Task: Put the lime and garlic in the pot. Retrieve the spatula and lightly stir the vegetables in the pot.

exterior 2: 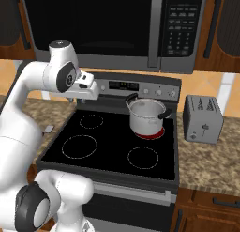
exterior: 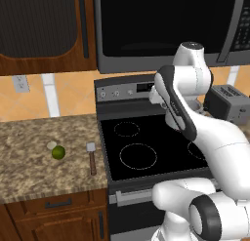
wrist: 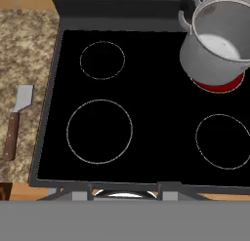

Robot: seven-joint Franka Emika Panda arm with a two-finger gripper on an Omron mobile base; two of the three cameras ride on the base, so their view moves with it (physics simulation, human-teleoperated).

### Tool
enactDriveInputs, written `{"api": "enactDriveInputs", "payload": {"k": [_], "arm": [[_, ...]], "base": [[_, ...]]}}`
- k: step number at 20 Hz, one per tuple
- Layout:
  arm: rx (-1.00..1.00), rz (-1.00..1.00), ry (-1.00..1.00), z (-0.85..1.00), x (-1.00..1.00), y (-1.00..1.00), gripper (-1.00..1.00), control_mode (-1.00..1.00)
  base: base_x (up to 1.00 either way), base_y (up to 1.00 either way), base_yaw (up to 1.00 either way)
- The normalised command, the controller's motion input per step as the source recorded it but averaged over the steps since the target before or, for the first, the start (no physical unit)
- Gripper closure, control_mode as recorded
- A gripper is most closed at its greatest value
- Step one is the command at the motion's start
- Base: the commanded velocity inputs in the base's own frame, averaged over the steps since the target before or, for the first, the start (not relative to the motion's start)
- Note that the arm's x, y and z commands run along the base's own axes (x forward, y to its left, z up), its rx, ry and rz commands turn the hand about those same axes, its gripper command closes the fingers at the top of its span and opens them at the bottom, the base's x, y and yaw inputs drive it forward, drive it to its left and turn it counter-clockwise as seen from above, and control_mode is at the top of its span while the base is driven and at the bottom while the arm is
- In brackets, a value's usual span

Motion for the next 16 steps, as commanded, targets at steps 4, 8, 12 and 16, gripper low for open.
{"api": "enactDriveInputs", "payload": {"k": [4, 8, 12, 16], "arm": [[0.00, 0.00, 0.00, -0.20, 0.00, 0.57, -1.00, -1.00], [0.00, 0.05, -0.11, -0.65, 0.00, 1.00, -1.00, -1.00], [0.00, 0.12, -0.08, -0.81, 0.00, 1.00, -1.00, -1.00], [0.02, 0.05, 0.13, -0.05, 0.01, -0.01, -1.00, -1.00]], "base": [[0.00, 0.00, 0.00], [0.00, 0.00, 0.00], [0.00, 0.00, 0.00], [0.00, 0.00, 0.00]]}}
